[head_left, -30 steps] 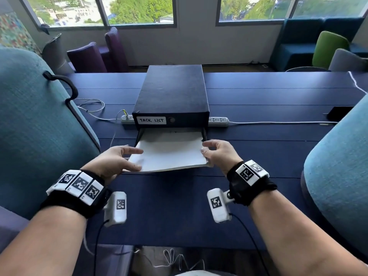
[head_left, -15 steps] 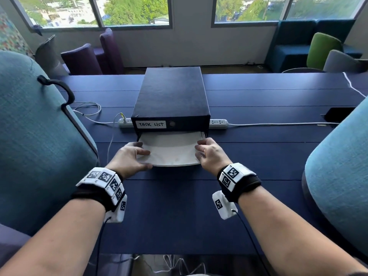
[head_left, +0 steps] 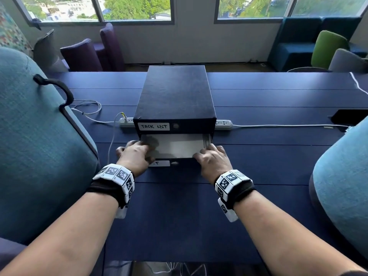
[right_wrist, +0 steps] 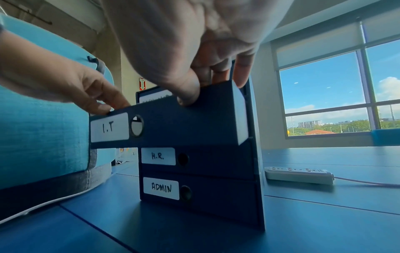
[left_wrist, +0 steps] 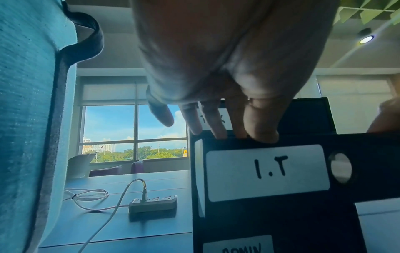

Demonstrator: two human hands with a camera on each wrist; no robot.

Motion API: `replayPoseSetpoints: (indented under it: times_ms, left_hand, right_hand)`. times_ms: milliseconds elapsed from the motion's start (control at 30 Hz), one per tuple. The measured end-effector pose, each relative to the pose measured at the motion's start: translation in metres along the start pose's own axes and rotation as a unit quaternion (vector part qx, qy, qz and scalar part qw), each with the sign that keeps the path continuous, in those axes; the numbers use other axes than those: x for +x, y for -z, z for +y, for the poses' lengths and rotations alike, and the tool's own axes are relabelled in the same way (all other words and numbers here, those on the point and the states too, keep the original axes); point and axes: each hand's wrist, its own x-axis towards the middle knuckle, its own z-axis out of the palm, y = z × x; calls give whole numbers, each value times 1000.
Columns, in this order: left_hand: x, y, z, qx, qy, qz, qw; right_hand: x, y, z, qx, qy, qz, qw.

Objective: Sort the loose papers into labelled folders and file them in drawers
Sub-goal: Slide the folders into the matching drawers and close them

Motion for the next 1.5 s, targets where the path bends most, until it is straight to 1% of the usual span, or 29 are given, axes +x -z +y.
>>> replayPoseSetpoints:
  times_ms: [33, 100, 133, 200, 233, 267, 300, 367, 433, 533, 633, 700, 767, 933, 1167, 1367, 1433, 1500]
  left_hand:
    - [2, 4, 1, 2, -2, 15, 1000]
    - [6, 10, 3, -25, -13, 66, 997]
    - [7, 13, 3, -53, -20, 97, 994]
    - [12, 16, 2, -88, -29, 144, 985]
    - [15, 17, 1, -80, -32, 146, 985]
    - [19, 18, 0, -60, -33, 131, 989]
    - [24, 17, -1, -35, -33, 105, 993]
    - [32, 15, -4, 2, -30, 59, 998]
    - [37, 12, -5, 18, -32, 60, 998]
    - [42, 5, -5, 21, -36, 97, 994]
    - [48, -6, -8, 34, -56, 176, 982]
    - [53, -14, -11, 26, -70, 225, 971]
    - [57, -19, -13, 12, -80, 260, 962]
    - [66, -24, -12, 14, -91, 314, 945]
    - [79, -28, -13, 13, -87, 334, 938]
    - [77, -29, -12, 6, -94, 374, 923]
    - [76, -28, -11, 4, -88, 370, 925]
    - [76, -26, -10, 9, -82, 350, 933]
  right_hand:
    - [2, -1, 0, -4, 1, -6, 1000]
    - [7, -4, 0, -3, -1, 0, 1000]
    - [9, -5, 0, -4, -3, 23, 1000]
    - [12, -8, 0, -8, -8, 108, 994]
    - [14, -9, -1, -6, -11, 148, 989]
    - [16, -10, 0, -7, -15, 178, 984]
    - [19, -10, 0, -12, -22, 191, 981]
    - [26, -9, 2, -23, -51, 194, 979]
    - [37, -8, 6, -40, -79, 177, 980]
    - [47, -6, 12, -61, -99, 139, 983]
    - [54, -2, 16, -54, -105, 122, 986]
    - [58, -1, 16, -54, -106, 130, 984]
    - [62, -1, 18, -63, -107, 149, 981]
    - [69, -7, 24, -92, -91, 221, 967]
    - [77, -9, 24, -114, -101, 243, 958]
    - [75, -13, 23, -121, -101, 248, 956]
    - [74, -13, 23, -120, -102, 251, 955]
    - [73, -13, 22, -113, -104, 252, 955]
